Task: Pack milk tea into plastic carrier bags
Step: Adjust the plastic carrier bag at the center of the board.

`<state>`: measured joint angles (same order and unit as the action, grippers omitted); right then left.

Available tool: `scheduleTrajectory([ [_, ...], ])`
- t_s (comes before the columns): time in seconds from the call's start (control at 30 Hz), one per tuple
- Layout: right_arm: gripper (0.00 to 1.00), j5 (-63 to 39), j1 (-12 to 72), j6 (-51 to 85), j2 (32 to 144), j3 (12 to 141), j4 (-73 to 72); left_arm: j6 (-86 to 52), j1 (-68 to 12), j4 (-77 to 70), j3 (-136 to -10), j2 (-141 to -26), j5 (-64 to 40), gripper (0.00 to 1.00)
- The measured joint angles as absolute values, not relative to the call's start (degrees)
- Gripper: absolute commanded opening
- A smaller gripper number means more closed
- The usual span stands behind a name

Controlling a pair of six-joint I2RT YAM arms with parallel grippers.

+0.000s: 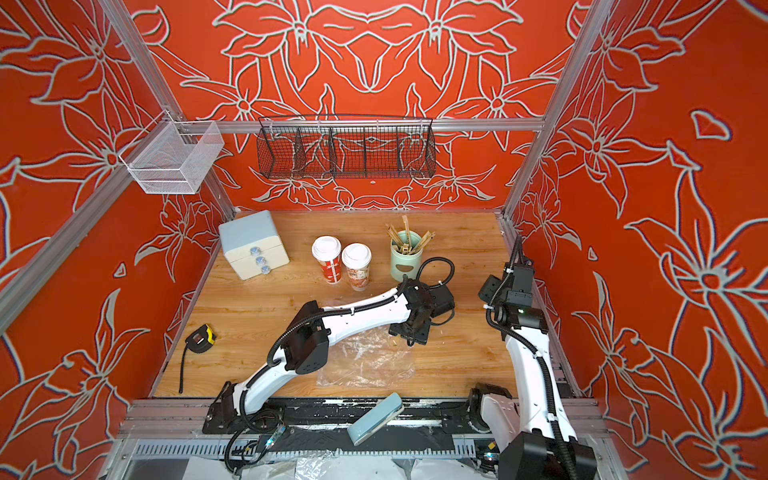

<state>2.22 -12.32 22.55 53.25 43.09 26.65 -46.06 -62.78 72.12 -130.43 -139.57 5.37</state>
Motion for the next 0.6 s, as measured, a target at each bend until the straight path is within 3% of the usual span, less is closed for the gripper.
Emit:
scheduleTrajectory([
  [0.6,0.60,1.41,-12.32,22.98,51.59,42.65,26.30,-46.02,-61.76,75.68,-135.24,-144.97,5.76,0.47],
])
